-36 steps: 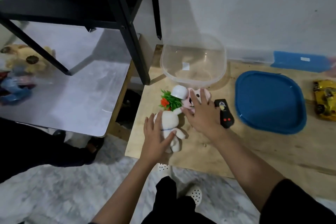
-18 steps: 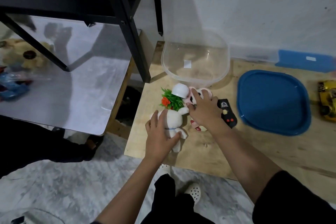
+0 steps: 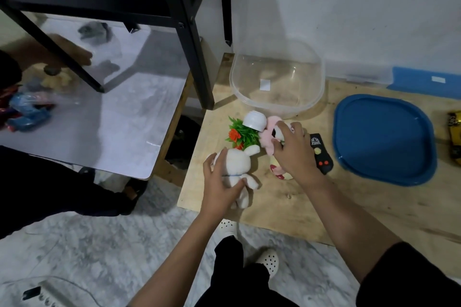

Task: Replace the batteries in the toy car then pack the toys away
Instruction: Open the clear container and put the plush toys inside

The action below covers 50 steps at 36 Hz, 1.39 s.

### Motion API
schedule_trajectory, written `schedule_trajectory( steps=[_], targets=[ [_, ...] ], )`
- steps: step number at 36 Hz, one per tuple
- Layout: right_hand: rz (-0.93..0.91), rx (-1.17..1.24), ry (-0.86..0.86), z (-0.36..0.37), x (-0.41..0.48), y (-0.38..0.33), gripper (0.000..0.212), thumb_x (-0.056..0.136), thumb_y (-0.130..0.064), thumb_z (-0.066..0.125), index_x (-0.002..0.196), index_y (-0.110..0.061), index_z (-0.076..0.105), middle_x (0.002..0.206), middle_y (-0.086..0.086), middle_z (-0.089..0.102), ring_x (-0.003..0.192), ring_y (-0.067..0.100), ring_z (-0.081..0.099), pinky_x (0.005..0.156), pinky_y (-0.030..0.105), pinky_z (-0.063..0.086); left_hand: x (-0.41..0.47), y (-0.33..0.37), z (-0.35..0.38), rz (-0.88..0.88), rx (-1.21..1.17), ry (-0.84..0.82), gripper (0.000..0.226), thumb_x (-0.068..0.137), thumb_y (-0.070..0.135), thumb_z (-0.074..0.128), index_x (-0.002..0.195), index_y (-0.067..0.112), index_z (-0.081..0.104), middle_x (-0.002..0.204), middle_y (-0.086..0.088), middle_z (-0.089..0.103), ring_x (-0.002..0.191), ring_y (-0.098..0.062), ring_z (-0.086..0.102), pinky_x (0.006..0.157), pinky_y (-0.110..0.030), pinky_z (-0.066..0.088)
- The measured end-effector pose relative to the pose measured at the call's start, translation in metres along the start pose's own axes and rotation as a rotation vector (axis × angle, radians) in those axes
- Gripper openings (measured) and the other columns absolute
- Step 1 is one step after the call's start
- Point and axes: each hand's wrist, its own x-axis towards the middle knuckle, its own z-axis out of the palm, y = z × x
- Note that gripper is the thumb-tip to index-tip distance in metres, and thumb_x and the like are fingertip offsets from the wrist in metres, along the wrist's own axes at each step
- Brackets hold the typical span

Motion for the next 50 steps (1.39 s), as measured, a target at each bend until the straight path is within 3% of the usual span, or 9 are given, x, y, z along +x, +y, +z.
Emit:
schedule_trajectory(
  steps=[11,17,30,40,43,47,50],
  targets=[
    [-0.067,0.005,0.036,0.000,-0.022,0.003,0.048,0.086,-0.036,0.056,0.130,-0.031,0.040,0.135,0.006,0.033,0.110,0.036,0.038,0.073,0.043,0.047,-0.011,-0.004,-0.001,-0.031,-0.084,0.065,0.079,0.075,0.009,0.077,0.141,0.025,0.036,0.139,-0.010,0.029,0.114,-0.010,0.039,0.082,0.008,0.030],
    [-0.115,-0.063,-0.009,0.003,-0.022,0.003,0.049,0.087,-0.036,0.052,0.133,-0.031,0.035,0.142,0.003,0.028,0.118,0.035,0.036,0.081,0.045,0.045,-0.014,-0.005,-0.001,-0.026,-0.098,0.072,0.078,0.076,0.008,0.077,0.141,0.024,0.036,0.139,-0.011,0.028,0.113,-0.007,0.037,0.081,0.008,0.031],
    [-0.098,0.189,0.015,0.000,-0.012,0.011,0.042,0.085,-0.032,0.060,0.123,-0.026,0.043,0.119,0.007,0.037,0.100,0.029,0.050,0.073,0.035,0.047,-0.013,-0.007,-0.005,-0.021,-0.087,0.110,0.079,0.076,0.012,0.077,0.142,0.027,0.035,0.138,-0.007,0.029,0.119,-0.010,0.039,0.083,0.006,0.032],
    [-0.190,0.212,0.089,-0.003,-0.019,0.009,0.043,0.085,-0.029,0.061,0.125,-0.022,0.046,0.119,0.011,0.038,0.106,0.030,0.046,0.078,0.032,0.042,-0.008,0.001,-0.008,-0.024,-0.104,0.114,0.079,0.076,0.008,0.077,0.141,0.025,0.036,0.138,-0.007,0.029,0.113,-0.004,0.036,0.080,0.008,0.031],
    [-0.203,0.241,0.111,-0.005,-0.020,0.006,0.042,0.086,-0.030,0.060,0.124,-0.022,0.045,0.119,0.011,0.038,0.105,0.029,0.047,0.079,0.032,0.042,-0.007,0.004,-0.010,-0.030,-0.103,0.121,0.080,0.075,0.010,0.077,0.142,0.027,0.036,0.138,-0.005,0.028,0.111,-0.001,0.036,0.086,0.001,0.035],
    [-0.236,0.283,0.167,-0.019,-0.016,-0.002,0.042,0.087,-0.028,0.060,0.125,-0.021,0.045,0.119,0.011,0.038,0.100,0.026,0.048,0.077,0.027,0.040,-0.008,0.013,-0.013,-0.026,-0.115,0.130,0.079,0.075,0.011,0.077,0.142,0.027,0.037,0.137,-0.003,0.029,0.116,-0.005,0.036,0.102,-0.030,0.043],
    [-0.280,0.317,0.222,-0.035,-0.012,-0.009,0.042,0.086,-0.027,0.060,0.125,-0.021,0.045,0.119,0.011,0.038,0.095,0.022,0.048,0.076,0.030,0.046,-0.004,0.024,-0.015,-0.003,-0.128,0.158,0.078,0.076,0.013,0.077,0.141,0.028,0.038,0.137,-0.002,0.029,0.118,-0.005,0.035,0.104,-0.034,0.042]
  ],
)
